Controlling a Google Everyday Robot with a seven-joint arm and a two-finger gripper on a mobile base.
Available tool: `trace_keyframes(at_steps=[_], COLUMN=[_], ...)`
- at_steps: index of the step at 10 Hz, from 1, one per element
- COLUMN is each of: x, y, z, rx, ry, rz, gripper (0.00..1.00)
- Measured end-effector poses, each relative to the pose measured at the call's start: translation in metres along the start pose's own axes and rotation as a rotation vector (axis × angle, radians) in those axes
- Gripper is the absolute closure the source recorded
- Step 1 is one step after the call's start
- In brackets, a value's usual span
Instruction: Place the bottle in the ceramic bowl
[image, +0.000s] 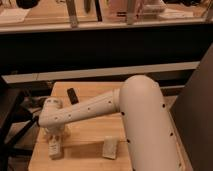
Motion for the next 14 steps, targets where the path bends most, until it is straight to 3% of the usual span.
trace_keyframes(at_steps=[5,7,9,14], x=[-0.002,0.0,0.01,0.019], y=[-0.002,0.001,0.009,0.036], z=[0.006,-0.003,-0.024,-0.047], rx=[-0.001,-0.001,0.0,0.01], ry=[-0.002,0.003,0.012,0.021], rz=[0.003,0.006,0.008,0.031], gripper=[0.82,0.96,0.97,0.97])
